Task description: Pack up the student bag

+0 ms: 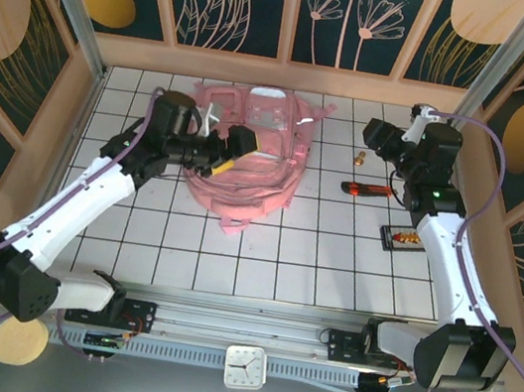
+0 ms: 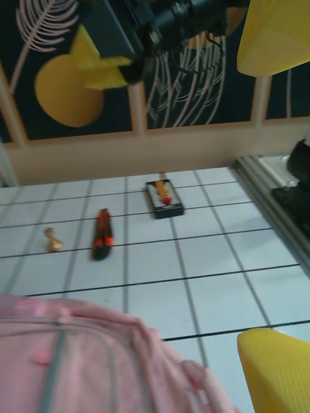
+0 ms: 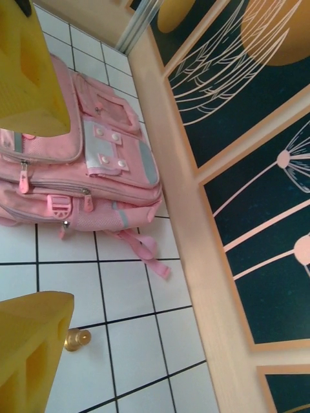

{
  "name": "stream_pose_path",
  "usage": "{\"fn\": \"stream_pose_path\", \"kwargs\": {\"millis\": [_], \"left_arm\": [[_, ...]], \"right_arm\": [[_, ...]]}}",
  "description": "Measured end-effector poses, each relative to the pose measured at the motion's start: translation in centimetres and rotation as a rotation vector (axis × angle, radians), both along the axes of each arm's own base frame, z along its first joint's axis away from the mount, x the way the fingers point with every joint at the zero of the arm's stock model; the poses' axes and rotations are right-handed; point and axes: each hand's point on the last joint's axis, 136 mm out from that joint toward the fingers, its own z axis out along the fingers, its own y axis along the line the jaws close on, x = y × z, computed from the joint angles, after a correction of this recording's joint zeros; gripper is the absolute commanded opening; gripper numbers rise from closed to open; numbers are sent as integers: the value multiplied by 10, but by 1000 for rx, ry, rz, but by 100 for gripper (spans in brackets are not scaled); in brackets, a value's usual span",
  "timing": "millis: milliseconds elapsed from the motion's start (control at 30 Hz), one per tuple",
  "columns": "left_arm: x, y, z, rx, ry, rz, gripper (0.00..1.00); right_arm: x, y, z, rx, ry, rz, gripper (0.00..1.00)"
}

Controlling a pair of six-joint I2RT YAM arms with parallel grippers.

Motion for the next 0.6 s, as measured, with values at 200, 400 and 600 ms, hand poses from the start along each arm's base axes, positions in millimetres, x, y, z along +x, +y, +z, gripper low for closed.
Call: {"fn": "stream_pose_path", "kwargs": {"millis": [200,400,600], "left_arm": [[33,35,77,111,-252,216,99],[46,71,70,274,-381,362,99],[16,120,4,345,-509,505,99]], "right_arm": [[-4,0,15,-17,-84,8,65],[-20,-3,13,-60,-150,17,67],[-31,-11,-5,-118,-167,-12,84]]}}
